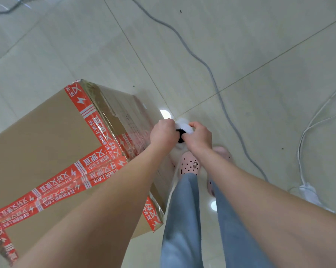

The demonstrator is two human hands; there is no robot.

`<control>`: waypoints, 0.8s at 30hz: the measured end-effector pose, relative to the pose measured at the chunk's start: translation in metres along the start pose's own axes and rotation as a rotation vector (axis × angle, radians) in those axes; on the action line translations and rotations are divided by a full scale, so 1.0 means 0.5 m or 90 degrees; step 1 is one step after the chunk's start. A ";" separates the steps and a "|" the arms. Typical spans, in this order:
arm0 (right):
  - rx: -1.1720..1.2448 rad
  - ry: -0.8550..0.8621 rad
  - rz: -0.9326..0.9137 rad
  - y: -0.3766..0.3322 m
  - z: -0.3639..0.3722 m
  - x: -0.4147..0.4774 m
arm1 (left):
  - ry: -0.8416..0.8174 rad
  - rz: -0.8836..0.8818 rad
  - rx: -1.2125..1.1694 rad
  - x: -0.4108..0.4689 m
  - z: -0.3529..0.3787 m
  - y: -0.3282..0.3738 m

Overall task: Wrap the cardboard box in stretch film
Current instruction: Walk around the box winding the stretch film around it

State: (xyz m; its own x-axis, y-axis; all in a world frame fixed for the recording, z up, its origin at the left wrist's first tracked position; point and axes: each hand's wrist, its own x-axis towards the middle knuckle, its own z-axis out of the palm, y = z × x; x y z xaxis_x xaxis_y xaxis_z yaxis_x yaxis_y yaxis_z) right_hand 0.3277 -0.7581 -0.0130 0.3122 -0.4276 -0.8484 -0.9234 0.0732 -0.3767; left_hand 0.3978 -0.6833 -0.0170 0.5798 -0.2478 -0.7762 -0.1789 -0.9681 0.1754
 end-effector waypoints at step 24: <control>-0.070 -0.024 -0.098 -0.097 -0.002 0.072 | 0.074 0.029 0.146 0.085 -0.101 0.031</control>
State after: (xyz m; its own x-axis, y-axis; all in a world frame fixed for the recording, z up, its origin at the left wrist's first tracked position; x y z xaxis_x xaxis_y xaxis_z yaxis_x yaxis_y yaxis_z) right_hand 0.3837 -0.7778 -0.0249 0.4578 -0.3917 -0.7981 -0.8823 -0.0895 -0.4621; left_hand 0.4599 -0.7105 -0.0165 0.6518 -0.3068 -0.6935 -0.3752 -0.9252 0.0566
